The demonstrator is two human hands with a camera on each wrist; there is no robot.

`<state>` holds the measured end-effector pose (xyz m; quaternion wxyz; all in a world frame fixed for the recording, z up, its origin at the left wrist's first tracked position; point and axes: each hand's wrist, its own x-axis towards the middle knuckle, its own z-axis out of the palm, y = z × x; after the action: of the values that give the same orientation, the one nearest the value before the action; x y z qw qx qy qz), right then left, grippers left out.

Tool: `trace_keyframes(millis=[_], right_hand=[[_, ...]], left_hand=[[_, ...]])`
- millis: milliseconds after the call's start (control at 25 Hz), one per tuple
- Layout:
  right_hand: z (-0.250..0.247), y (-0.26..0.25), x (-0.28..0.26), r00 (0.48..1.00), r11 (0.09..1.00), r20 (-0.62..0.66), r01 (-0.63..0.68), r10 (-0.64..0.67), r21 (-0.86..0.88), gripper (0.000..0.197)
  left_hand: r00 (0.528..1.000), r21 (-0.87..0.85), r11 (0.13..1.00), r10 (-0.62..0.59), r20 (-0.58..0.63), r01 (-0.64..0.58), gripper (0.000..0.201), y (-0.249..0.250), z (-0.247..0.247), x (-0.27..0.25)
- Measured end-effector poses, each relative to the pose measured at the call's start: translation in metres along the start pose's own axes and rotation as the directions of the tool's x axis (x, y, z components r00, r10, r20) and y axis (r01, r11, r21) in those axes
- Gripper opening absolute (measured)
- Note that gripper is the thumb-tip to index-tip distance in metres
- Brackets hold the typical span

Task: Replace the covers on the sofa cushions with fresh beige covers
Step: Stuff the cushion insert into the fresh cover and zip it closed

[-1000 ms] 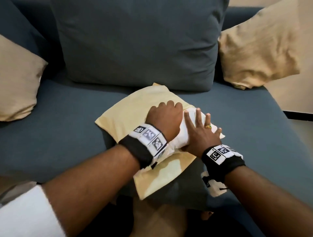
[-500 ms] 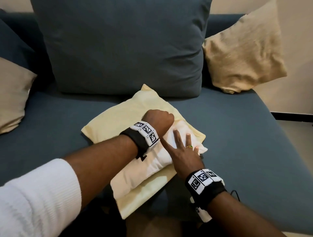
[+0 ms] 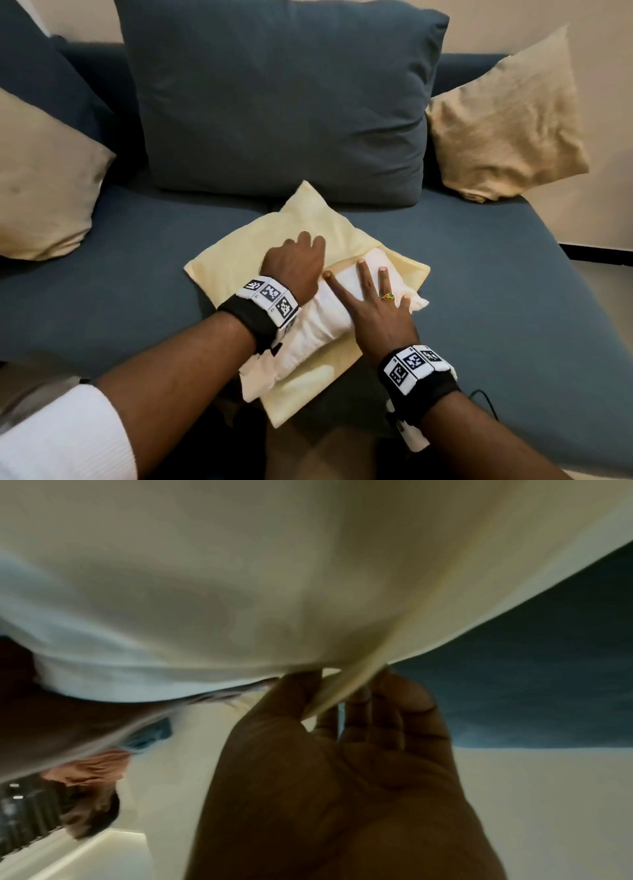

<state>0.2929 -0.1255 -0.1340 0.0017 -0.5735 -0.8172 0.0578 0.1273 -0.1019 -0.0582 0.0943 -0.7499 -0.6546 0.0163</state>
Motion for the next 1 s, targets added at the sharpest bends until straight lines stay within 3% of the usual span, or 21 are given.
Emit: trace_keyframes(millis=[120,200,360,440,560,640,720,800,840,920,960,1000], right_hand=[[0.005,0.003,0.005,0.979,0.976,0.009,-0.203,0.203,0.072,0.097],[0.003,0.004,0.013,0.958,0.952,0.029,-0.288,0.287,0.102,0.099],[-0.019,0.005,0.048,0.958,0.950,-0.024,-0.280,0.286,0.141,0.099],[-0.022,0.006,0.056,0.961,0.950,-0.017,-0.268,0.274,0.157,0.101],[-0.029,-0.002,0.062,0.962,0.948,-0.018,-0.266,0.273,0.174,0.107],[-0.036,-0.011,0.060,0.965,0.946,-0.059,-0.237,0.255,0.220,0.110],[-0.039,-0.015,0.053,0.980,0.956,-0.035,-0.184,0.197,0.230,0.112],[-0.038,-0.017,0.035,0.989,0.975,0.011,-0.144,0.144,0.169,0.111],[-0.035,-0.015,0.024,0.988,0.982,-0.063,-0.129,0.138,0.139,0.099],[-0.031,-0.018,0.000,0.929,0.981,-0.368,0.030,0.044,0.193,0.047],[-0.027,-0.020,-0.011,0.893,0.965,-0.442,0.184,-0.086,0.185,0.024],[-0.019,-0.022,-0.017,0.868,0.929,-0.433,0.336,-0.242,0.153,0.018]], left_hand=[[0.963,-0.055,0.969,-0.230,0.141,0.239,0.049,-0.034,0.018,-0.022],[0.929,-0.059,0.946,-0.300,0.216,0.319,0.055,-0.049,0.030,-0.042],[0.931,-0.059,0.960,-0.250,0.265,0.274,0.067,-0.066,0.039,-0.071],[0.957,-0.109,0.968,-0.199,0.209,0.225,0.067,-0.067,0.025,-0.078],[0.992,-0.273,0.962,0.005,0.124,0.029,0.078,-0.054,0.007,-0.076],[0.978,-0.166,0.984,0.098,0.183,-0.068,0.087,-0.045,0.007,-0.064],[0.990,-0.024,0.999,0.031,0.134,-0.028,0.078,-0.050,0.012,-0.049],[0.995,-0.051,0.998,-0.037,0.088,0.042,0.065,-0.063,0.013,-0.039],[0.995,-0.074,0.995,-0.057,0.082,0.063,0.058,-0.068,0.013,-0.036],[0.996,-0.067,0.995,-0.073,0.059,0.077,0.045,-0.073,0.014,-0.034],[0.996,-0.063,0.995,-0.080,0.046,0.083,0.041,-0.072,0.014,-0.034],[0.995,-0.069,0.993,-0.092,0.040,0.094,0.038,-0.070,0.014,-0.035]])
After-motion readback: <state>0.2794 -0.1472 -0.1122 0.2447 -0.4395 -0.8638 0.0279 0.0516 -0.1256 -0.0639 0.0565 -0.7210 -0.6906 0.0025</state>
